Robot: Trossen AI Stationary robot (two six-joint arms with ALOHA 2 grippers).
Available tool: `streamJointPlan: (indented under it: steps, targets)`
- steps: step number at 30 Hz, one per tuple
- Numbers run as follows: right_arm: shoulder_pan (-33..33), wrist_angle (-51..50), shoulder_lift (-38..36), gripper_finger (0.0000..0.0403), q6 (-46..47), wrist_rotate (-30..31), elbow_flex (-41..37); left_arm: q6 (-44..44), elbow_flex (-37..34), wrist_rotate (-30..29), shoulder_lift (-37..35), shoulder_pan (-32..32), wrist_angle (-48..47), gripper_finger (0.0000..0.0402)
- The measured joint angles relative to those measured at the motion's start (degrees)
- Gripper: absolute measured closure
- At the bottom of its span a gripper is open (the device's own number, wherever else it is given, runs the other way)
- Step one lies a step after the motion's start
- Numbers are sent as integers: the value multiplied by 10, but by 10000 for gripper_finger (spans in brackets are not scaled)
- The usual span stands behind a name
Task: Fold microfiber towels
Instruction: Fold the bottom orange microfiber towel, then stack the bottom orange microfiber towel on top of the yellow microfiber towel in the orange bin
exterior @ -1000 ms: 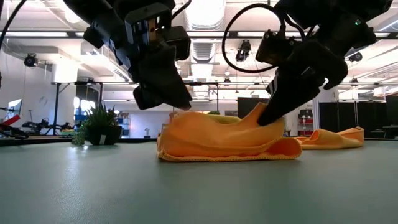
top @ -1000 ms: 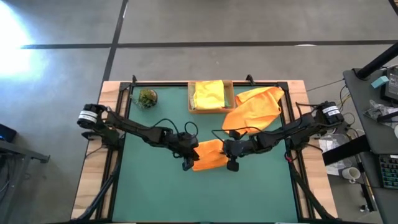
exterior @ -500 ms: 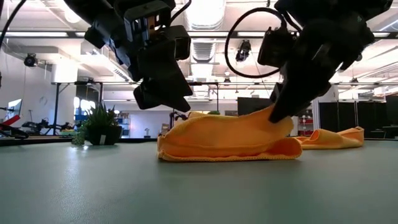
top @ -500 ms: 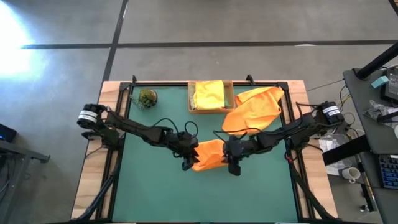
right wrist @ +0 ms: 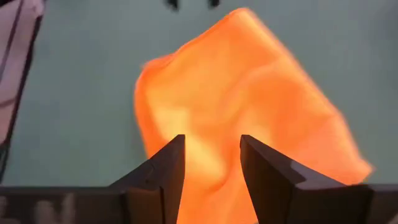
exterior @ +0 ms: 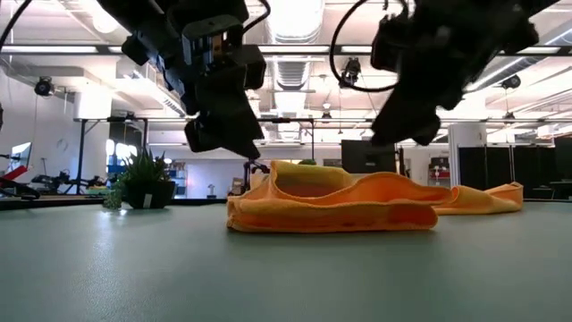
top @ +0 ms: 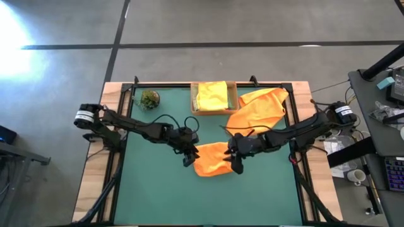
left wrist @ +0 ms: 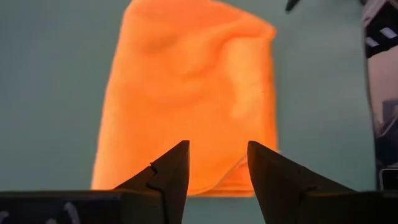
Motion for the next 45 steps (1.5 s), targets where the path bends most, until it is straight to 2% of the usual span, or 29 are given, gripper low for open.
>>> streamJointPlan:
  steps: [11,15,20,25,30,38,45]
  targets:
    - [-15,4,66,282,47,6,7,-2,5,-1,51,0,70,256]
    - [-6,6,76,291,39,2,17,-2,21,0,89,-1,71,256]
    - [5,2,95,300,34,1,15,-3,50,30,141,-11,73,256]
    - [26,6,129,307,38,-41,15,-18,57,33,161,-35,68,256]
    - [50,11,153,316,47,-34,18,-17,56,34,161,-59,51,256]
    - [51,3,113,332,40,-42,16,-16,54,37,147,-61,7,256]
    - [49,-19,47,335,41,-20,16,22,54,20,89,-59,-31,256]
